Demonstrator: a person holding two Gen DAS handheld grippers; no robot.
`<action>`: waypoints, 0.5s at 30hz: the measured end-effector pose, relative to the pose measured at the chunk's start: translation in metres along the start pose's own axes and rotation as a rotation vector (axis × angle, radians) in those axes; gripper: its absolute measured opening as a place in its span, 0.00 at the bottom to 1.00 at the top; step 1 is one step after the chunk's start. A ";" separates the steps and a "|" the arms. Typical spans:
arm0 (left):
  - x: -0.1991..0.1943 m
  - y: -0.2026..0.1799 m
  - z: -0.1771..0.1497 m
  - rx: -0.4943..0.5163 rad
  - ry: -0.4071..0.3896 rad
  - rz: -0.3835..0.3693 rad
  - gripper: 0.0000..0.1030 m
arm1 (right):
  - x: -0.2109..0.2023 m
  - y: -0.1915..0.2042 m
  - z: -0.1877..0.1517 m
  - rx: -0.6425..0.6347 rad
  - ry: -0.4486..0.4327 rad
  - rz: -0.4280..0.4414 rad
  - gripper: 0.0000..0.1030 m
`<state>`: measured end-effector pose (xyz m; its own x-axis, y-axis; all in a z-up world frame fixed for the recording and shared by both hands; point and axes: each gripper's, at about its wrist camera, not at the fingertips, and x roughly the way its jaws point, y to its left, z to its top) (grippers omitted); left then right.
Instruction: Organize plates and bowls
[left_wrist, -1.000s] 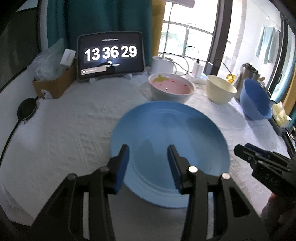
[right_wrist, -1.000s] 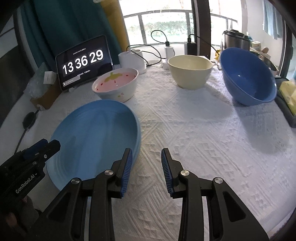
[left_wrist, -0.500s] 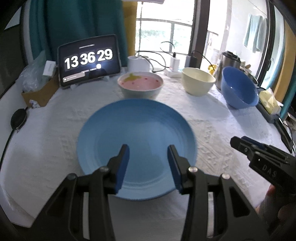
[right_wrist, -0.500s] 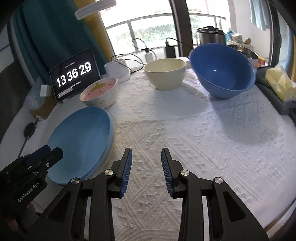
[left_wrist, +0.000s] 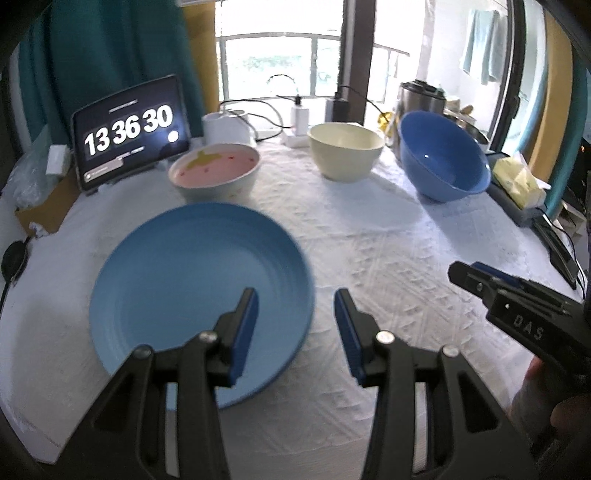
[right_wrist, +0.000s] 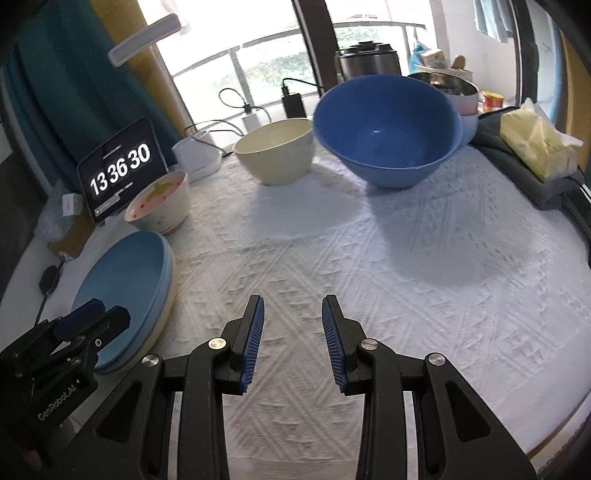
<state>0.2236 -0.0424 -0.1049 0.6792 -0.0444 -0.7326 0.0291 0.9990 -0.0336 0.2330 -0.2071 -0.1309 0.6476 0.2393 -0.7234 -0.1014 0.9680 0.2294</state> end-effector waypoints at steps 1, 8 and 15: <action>0.000 -0.003 0.001 0.008 -0.002 -0.003 0.43 | 0.001 -0.005 0.001 0.009 -0.002 -0.001 0.34; 0.008 -0.024 0.011 0.031 -0.003 -0.014 0.43 | 0.005 -0.027 0.007 0.042 -0.007 -0.001 0.34; 0.017 -0.043 0.022 0.053 -0.009 -0.020 0.43 | 0.005 -0.050 0.017 0.053 -0.019 -0.017 0.34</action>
<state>0.2500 -0.0858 -0.1005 0.6847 -0.0647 -0.7260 0.0813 0.9966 -0.0121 0.2542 -0.2558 -0.1354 0.6631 0.2207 -0.7152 -0.0502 0.9665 0.2517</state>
